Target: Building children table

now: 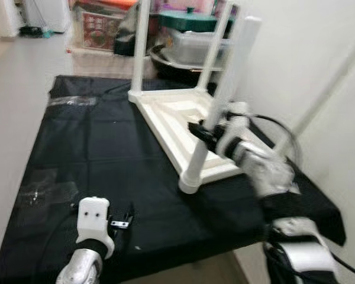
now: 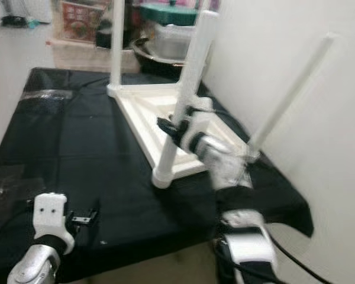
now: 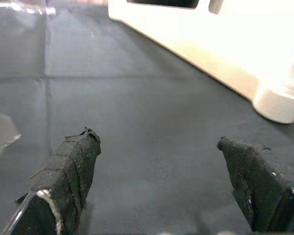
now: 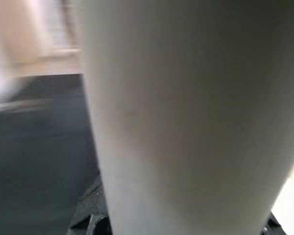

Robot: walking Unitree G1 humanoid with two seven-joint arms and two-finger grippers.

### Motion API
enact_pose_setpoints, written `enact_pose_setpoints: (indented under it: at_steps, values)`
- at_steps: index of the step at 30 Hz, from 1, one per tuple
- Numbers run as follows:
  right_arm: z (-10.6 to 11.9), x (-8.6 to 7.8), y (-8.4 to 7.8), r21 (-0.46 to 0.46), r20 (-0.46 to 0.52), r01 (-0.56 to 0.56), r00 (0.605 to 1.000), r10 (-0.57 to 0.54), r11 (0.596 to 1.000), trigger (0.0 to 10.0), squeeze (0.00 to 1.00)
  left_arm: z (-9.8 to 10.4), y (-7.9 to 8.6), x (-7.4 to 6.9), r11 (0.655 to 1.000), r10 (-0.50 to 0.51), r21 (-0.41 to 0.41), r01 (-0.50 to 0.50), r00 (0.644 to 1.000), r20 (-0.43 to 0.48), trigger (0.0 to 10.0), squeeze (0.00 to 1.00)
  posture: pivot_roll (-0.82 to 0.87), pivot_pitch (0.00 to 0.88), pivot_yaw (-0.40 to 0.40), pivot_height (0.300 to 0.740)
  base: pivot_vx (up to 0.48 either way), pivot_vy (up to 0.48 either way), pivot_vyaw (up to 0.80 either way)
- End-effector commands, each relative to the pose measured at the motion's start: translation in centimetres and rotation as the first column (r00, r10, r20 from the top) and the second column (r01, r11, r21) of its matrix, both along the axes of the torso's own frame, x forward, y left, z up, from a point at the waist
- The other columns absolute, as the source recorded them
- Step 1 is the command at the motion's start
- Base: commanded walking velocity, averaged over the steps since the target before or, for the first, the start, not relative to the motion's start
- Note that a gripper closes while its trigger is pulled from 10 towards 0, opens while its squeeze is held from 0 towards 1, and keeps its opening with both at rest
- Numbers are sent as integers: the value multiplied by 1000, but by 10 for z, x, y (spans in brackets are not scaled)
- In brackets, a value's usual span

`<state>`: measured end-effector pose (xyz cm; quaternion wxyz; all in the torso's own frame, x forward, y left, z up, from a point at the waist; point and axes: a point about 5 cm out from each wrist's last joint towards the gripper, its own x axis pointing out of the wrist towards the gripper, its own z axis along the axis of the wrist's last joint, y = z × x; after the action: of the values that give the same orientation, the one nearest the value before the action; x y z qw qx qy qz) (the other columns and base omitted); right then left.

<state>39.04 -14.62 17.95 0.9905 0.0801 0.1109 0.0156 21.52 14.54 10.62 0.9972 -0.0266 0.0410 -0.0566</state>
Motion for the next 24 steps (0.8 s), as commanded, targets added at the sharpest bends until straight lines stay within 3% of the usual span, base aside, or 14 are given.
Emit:
enact_pose_setpoints:
  at_steps: [1, 2, 3, 4, 5, 7, 8, 9, 11, 12, 16, 17, 21, 24]
  values:
    - [-69, -24, -42, -145, -313, 324, 881, -354, 935, 0, 0, -5, -1, -3, 1000, 1, -5, -1, 1000, -26, 10000, 0, 163, 0, -170, 740, 0, 0, 0]
    - [-69, -24, -42, -145, -313, 324, 881, -354, 935, 0, 0, -5, -1, -3, 1000, 1, -5, -1, 1000, -26, 10000, 0, 163, 0, -170, 740, 0, 0, 0]
    - [-75, -35, -42, -146, -321, 409, 842, -434, 901, 0, 0, -6, -1, -5, 1000, -1, -4, 1, 1000, -30, 10000, 0, 177, 0, -170, 740, 0, 0, 0]
    - [-79, -45, -31, -131, -323, 440, 829, -457, 889, 0, 0, -5, -1, -5, 1000, 5, -2, -5, 1000, -31, 10000, 0, 179, 0, -166, 740, 0, 0, 0]
    - [-79, -45, -31, -131, -323, 440, 829, -457, 889, 0, 0, -5, -1, -5, 1000, 5, -2, -5, 1000, -31, 10000, 0, 179, 0, -166, 740, 0, 0, 0]
    - [-77, -51, -16, -108, -316, 416, 847, -428, 903, 0, 0, -5, 0, -5, 1000, 12, -1, -12, 999, -30, 10000, 0, 180, 0, -162, 740, 0, 0, 0]
    - [-69, -54, 12, -73, -297, 309, 901, -317, 948, 7686, 0, -5, -1, -5, 1000, 15, -1, -15, 999, -33, 10000, 0, 171, 0, -155, 740, 0, 0, 0]
    - [-66, -52, 22, -54, -298, 260, 917, -264, 964, 10000, 0, -6, -1, -6, 1000, 14, -2, -14, 999, -36, 10000, 0, 171, 0, -155, 740, 0, 0, 0]
    - [-64, -50, 28, -32, -292, 233, 928, -232, 972, 10000, 0, -7, -1, -6, 1000, 12, -3, -12, 999, -38, 10000, 0, 171, 0, -155, 740, 0, 0, 0]
    - [-59, -46, 28, 22, -271, 215, 941, -201, 976, 10000, 1000, -7, -2, -6, 1000, 10, -7, -10, 999, -39, 10000, 0, 164, 0, -164, 740, 0, 0, 0]
    - [-44, -34, 23, 84, -213, 197, 961, -175, 977, 10000, 1000, -8, -2, -5, 1000, 7, -10, -7, 999, -39, 10000, 0, 163, 0, -170, 740, 0, 0, 0]
    - [-27, -23, 13, 119, -124, 127, 986, -112, 985, 10000, 0, -8, -1, -6, 1000, 12, -10, -12, 999, -38, 10000, 0, 164, 0, -175, 740, 0, 0, 0]
    - [-18, -19, 8, 139, -65, 63, 996, -54, 988, 10000, 0, -8, 0, -7, 1000, 16, -12, -17, 999, -37, 10000, 0, 161, 0, -172, 740, 0, 0, 0]
    - [-18, -17, 2, 182, 64, -245, 969, 237, 952, 10000, 0, -8, -4, -6, 1000, 4, -14, -5, 999, -34, 10000, 0, 169, 0, -170, 740, 0, 0, 0]
